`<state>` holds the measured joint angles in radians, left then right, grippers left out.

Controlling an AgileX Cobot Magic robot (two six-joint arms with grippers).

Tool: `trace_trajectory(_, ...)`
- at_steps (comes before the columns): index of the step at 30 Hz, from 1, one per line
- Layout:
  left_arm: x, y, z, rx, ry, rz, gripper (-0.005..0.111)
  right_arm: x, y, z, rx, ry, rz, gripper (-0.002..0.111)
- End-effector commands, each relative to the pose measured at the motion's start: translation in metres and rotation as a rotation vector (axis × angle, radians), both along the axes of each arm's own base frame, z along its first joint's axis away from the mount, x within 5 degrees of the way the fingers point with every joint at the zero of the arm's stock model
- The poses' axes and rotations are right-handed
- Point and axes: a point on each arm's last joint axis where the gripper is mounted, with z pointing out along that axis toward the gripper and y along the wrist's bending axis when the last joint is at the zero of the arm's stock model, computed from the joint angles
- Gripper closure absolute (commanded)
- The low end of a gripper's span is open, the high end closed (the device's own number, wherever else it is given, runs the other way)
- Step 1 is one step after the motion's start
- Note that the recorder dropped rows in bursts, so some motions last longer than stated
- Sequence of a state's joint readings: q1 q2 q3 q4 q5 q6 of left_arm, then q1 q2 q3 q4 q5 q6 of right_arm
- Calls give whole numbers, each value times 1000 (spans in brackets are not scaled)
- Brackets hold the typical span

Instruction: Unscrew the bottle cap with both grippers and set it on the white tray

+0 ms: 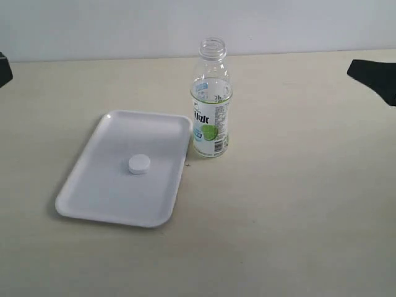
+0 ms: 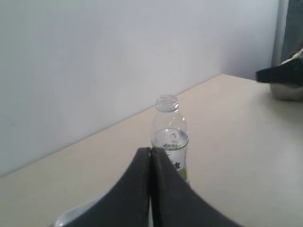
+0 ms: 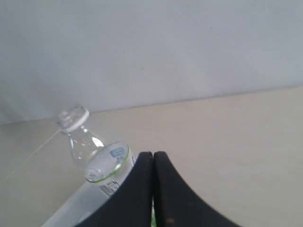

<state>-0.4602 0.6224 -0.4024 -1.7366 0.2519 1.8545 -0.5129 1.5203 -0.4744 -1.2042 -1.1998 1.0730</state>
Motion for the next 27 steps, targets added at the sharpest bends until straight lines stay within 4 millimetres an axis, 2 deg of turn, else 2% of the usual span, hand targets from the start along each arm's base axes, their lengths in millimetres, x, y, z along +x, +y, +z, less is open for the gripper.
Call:
trace_trajectory(1,10,9,-16,36,70,136,107,-29,18,44,-51,-111,18,108)
trace_trajectory(4,12,8,-21,48,91,136,107,-56,30,79,-111,-185,-33,108)
trace_trajectory(6,14,11,-19,56,84,171,107,-81,33,105,-175,-258,-204,108)
trace_trajectory(8,23,17,-19,56,103,233,107,-99,31,121,-203,-315,-375,108)
trace_trajectory(10,33,18,-20,34,143,240,107,-109,30,128,-189,-352,-453,108)
trace_trajectory(13,40,17,-27,-11,204,191,107,-108,29,128,-185,-344,-462,108)
trace_trajectory(19,42,22,-29,-55,228,198,107,-90,17,116,-145,-265,-483,108)
trace_trajectory(23,42,22,-30,-78,249,200,107,-75,22,103,-130,-222,-309,108)
trace_trajectory(27,42,22,-31,-75,248,198,107,-68,27,96,-70,-202,-190,108)
